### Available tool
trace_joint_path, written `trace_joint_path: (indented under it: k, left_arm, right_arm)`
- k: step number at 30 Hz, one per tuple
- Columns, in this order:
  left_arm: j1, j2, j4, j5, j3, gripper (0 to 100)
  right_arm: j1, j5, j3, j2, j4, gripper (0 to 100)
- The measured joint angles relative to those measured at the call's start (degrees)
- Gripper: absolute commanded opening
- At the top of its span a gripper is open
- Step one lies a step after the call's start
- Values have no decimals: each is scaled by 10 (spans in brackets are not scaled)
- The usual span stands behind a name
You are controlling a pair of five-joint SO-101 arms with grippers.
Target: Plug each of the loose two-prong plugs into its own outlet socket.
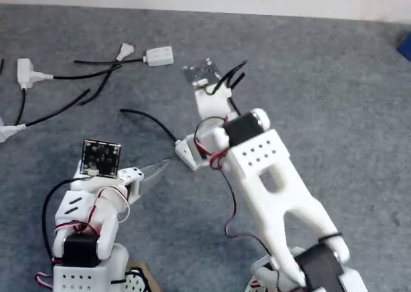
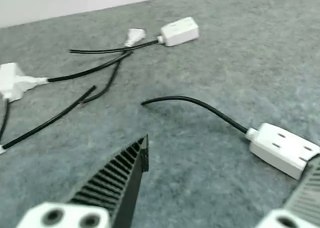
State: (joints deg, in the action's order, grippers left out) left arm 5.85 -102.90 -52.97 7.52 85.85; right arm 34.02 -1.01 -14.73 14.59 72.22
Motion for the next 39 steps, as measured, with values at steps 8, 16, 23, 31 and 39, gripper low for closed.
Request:
trace_joint_path:
  k: [8, 16, 23, 31, 39]
  left_arm:
    - [9, 0, 2, -5, 13, 449]
    - [9, 0, 2, -5, 13, 449]
    - [18, 0, 2, -5, 13, 450]
    - [151, 0, 47, 7, 24, 450]
    - [151, 0, 50, 7, 27, 449]
  right_arm:
    - [8, 178, 0, -55, -72, 6]
    - [33, 490, 0, -60, -54, 6]
    - [55, 631, 0, -60, -54, 7]
    - [59, 654, 0, -93, -112, 7]
    - [11, 239, 0, -137, -165, 8]
